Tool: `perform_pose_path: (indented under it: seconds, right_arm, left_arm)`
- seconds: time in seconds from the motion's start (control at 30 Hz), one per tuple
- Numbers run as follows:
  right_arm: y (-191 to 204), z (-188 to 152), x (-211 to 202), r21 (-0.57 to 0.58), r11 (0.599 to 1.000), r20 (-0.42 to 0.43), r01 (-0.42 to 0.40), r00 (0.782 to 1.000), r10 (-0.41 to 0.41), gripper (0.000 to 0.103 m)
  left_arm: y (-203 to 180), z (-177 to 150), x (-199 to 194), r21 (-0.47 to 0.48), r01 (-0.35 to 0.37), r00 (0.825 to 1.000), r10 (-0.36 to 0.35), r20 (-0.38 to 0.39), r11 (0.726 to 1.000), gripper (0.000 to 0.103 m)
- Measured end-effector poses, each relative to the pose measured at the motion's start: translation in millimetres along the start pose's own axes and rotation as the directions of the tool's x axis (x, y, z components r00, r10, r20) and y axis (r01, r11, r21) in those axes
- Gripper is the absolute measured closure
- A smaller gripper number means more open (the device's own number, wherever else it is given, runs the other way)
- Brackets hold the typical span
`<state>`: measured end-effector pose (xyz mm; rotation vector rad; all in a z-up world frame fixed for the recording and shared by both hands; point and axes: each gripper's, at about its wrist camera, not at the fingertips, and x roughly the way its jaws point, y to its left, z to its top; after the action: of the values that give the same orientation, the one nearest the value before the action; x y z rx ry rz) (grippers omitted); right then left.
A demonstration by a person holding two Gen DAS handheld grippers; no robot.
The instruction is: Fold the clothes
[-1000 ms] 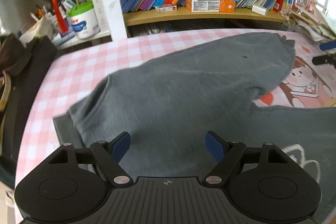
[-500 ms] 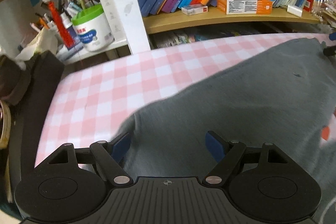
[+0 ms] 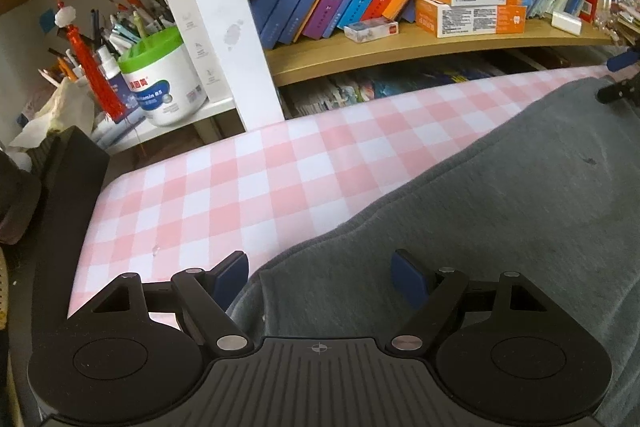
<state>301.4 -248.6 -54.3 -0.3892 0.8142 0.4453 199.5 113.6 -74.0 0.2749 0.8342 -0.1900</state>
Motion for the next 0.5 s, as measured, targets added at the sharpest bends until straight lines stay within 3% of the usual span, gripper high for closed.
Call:
perform_pose_path:
  seconds: [0.23,0.5]
  right_arm:
    - [0.5,-0.1,11.5,-0.032,0.999,-0.018,-0.01,1.0,0.009,0.021]
    - [-10.6,-2.5,16.9,0.034,0.998,-0.025,-0.059,0.998,0.06,0.021]
  left_arm:
    - [9.4,0.6,9.0,-0.033,0.008,1.0,-0.009,-0.015,0.999,0.022]
    - [25.2,-1.5,15.5,-0.129,0.074,0.996,-0.079,-0.037,0.989,0.021]
